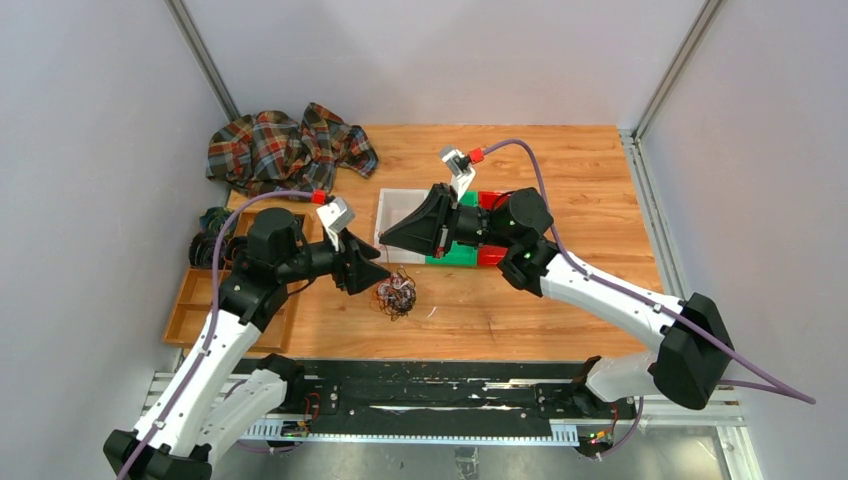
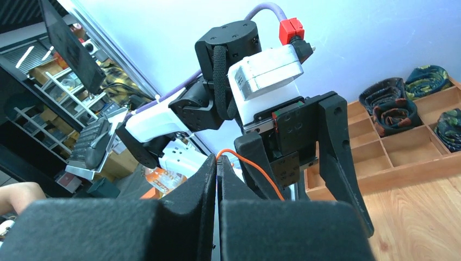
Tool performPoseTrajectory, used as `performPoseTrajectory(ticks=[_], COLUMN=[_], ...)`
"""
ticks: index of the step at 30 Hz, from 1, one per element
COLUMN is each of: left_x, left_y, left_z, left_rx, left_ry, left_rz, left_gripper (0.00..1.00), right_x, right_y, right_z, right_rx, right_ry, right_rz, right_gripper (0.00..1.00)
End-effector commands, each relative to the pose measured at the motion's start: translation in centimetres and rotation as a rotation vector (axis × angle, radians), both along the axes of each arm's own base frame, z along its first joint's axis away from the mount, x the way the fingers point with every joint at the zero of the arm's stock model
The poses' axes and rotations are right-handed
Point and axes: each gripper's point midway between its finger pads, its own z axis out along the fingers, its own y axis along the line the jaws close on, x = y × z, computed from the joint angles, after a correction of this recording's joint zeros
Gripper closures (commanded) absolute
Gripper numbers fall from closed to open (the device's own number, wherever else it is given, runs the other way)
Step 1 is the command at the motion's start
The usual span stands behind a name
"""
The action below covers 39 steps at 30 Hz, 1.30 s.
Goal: Untangle the cables
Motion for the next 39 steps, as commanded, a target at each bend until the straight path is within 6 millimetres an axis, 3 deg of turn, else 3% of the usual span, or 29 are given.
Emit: performPoseTrajectory(ticks=[1,7,11,15,16,20,22,24,27,29,34,39], left_x=[0.5,0.2,-0.9,-1.0,-1.1,-0.9,-0.9,-1.0,-1.1,-1.2,-1.6,-1.9], left_y=[-0.3,-1.3,-1.8,-1.6,-1.7,-1.6,-1.5,-1.3,-1.1,-0.9,-0.9,-1.1], left_z=[2.6,4.1,3.3,2.8,2.9,3.5,3.8,4.7,5.7,6.2,7.1,8.1], left_rx=[-0.062,-0.135,-0.127,-0.124,-0.127,-0.127,-0.121,-0.126,-0.129,-0.125,-0.131,-0.153], left_ry=[-0.079,-0.07,-0.055,-0.064,-0.069,-0.091,-0.1,-0.121,-0.143,-0.154,-0.158,-0.145], left_rz=[0.017,-0.035,-0.104,-0.097,-0.101,-0.099,-0.087,-0.076,-0.064,-0.062,-0.069,-0.086], left_gripper=[0.42,0.47,0.42,0.48,0.52,0.95,0.99,0.99,0.99,0.99,0.99,0.99], right_x=[-0.3,-0.1,0.0,-0.1,-0.1,-0.2,-0.2,0.0,0.7,1.3,2.5,2.0], right_y=[-0.4,0.0,0.3,0.3,0.3,0.2,0.0,-0.3,-1.5,-2.5,-5.0,-5.0], right_z=[2.8,2.3,2.4,2.9,2.9,2.5,1.8,0.5,-2.5,-4.9,-9.2,-9.6], right_rx=[0.088,0.087,0.087,0.093,0.092,0.081,0.061,0.021,-0.085,-0.165,-0.31,-0.276], right_ry=[-0.033,-0.011,-0.014,-0.021,-0.021,-0.024,-0.028,-0.038,-0.048,-0.074,-0.186,-0.286], right_rz=[0.023,0.034,0.042,0.055,0.057,0.06,0.051,0.027,-0.058,-0.136,-0.291,-0.289], right_gripper=[1.0,0.99,1.0,0.99,0.99,0.99,0.99,0.88,0.51,0.36,0.29,0.28])
